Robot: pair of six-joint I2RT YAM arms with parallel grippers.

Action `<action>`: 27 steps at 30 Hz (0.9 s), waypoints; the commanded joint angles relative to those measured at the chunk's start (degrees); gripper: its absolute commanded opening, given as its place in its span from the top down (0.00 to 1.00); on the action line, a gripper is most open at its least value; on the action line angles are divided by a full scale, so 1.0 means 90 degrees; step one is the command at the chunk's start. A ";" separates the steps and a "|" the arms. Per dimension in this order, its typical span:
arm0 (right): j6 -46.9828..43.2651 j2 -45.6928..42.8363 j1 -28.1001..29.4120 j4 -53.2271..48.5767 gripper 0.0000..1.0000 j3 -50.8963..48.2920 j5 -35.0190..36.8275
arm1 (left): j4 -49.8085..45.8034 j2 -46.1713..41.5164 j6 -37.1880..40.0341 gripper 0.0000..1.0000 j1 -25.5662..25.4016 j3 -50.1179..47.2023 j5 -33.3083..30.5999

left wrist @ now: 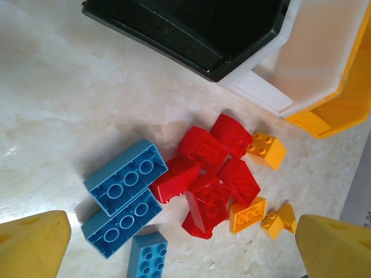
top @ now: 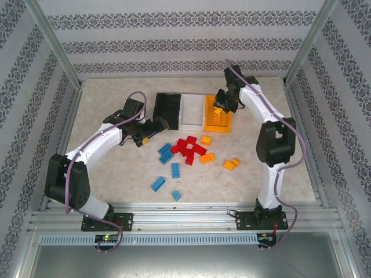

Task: Sort the legos into containers by color

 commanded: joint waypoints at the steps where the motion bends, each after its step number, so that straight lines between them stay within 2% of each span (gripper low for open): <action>1: -0.0794 0.0686 0.0055 -0.0945 0.80 0.0764 0.0520 | -0.0667 -0.0228 0.0303 0.00 0.0070 0.0015 -0.0206; 6: -0.1003 0.1383 0.0119 -0.1409 0.76 0.1684 0.0671 | -0.0918 -0.0499 0.0385 0.00 0.0073 -0.0133 -0.0359; 9: -0.1024 0.1546 0.0143 -0.1547 0.67 0.1893 0.0640 | -0.0998 -0.0598 0.0411 0.00 0.0079 -0.0188 -0.0438; 18: -0.1052 0.1026 0.0121 -0.1798 0.54 0.1888 0.0629 | -0.0739 -0.0381 0.0363 0.00 0.0093 -0.0077 -0.0314; 22: -0.1158 0.0205 0.0096 -0.1828 0.51 0.1236 0.0662 | -0.0556 -0.0118 0.0381 0.00 0.0086 0.0131 -0.0180; 27: -0.1205 -0.1303 0.0067 -0.1637 0.47 -0.0712 0.0565 | -0.0444 0.0145 0.0474 0.00 -0.0017 0.0328 -0.0119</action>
